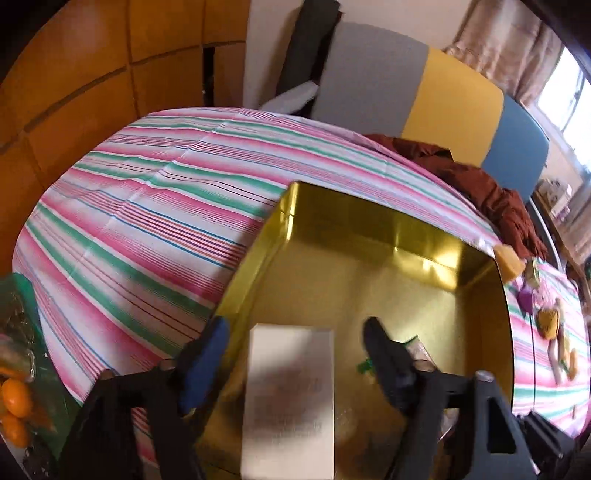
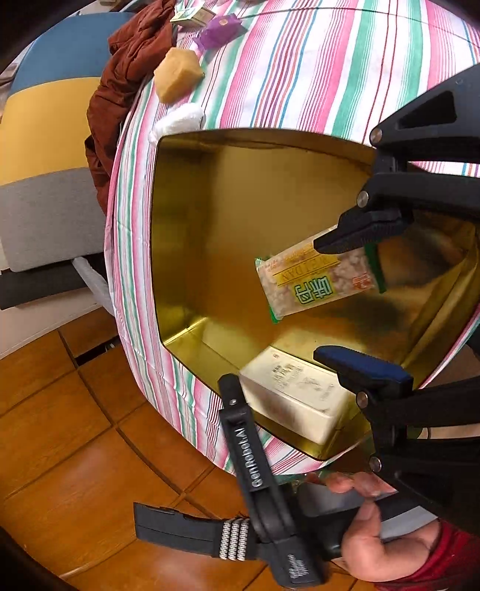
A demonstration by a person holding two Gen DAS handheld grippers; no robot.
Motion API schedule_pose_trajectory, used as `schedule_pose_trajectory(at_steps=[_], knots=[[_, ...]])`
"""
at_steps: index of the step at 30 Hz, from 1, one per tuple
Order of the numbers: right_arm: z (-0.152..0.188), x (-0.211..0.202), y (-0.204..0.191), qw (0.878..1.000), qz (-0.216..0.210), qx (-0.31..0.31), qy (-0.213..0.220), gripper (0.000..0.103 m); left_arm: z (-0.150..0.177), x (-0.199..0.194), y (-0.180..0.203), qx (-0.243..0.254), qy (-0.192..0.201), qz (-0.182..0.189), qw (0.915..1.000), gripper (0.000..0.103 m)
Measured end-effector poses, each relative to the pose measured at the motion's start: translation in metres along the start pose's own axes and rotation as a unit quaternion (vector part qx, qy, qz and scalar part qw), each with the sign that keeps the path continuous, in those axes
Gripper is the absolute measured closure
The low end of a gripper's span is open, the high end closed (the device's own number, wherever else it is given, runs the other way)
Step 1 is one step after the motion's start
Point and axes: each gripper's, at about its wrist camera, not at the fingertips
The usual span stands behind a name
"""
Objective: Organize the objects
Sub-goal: 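Lower the cream box into the tray with the left tool while the right tool drops the pack, then open both tools and move them back toward the remaining items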
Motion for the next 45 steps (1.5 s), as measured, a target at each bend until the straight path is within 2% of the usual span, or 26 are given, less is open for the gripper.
schedule_pose_trajectory(at_steps=[1, 5, 14, 21, 30, 36, 43, 45], knots=[[0.000, -0.002, 0.000, 1.000, 0.001, -0.002, 0.003, 0.051, 0.000, -0.003, -0.002, -0.009, 0.003, -0.007, 0.9999, 0.012], [0.001, -0.015, -0.002, 0.999, 0.008, -0.017, 0.027, 0.051, 0.005, -0.015, -0.003, -0.028, 0.025, -0.026, 0.9989, 0.003], [0.006, -0.047, 0.003, 0.997, 0.029, -0.031, 0.069, 0.051, 0.025, -0.033, 0.021, -0.022, 0.056, -0.012, 0.9982, 0.000], [0.016, -0.074, 0.033, 0.992, 0.054, -0.017, 0.113, 0.051, 0.040, -0.044, 0.054, -0.003, 0.062, 0.022, 0.9979, 0.000], [0.038, -0.092, 0.098, 0.988, 0.099, 0.033, 0.114, 0.051, 0.061, -0.048, 0.118, 0.051, 0.039, 0.077, 0.9950, 0.000], [0.062, -0.102, 0.149, 0.983, 0.140, 0.051, 0.109, 0.051, 0.077, -0.049, 0.158, 0.075, 0.034, 0.096, 0.9919, 0.000], [0.093, -0.117, 0.244, 0.969, 0.197, 0.114, 0.098, 0.048, 0.100, -0.044, 0.203, 0.108, 0.005, 0.144, 0.9837, 0.000], [0.096, -0.127, 0.274, 0.963, 0.219, 0.123, 0.101, 0.044, 0.106, -0.043, 0.213, 0.114, -0.004, 0.155, 0.9813, 0.000]])
Point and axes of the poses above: each gripper's, at about its wrist camera, not at the fingertips, and x roughly the way its jaws point, y to its right, z to its underside, and after that the axes turned 6 degrees about z, right-handed
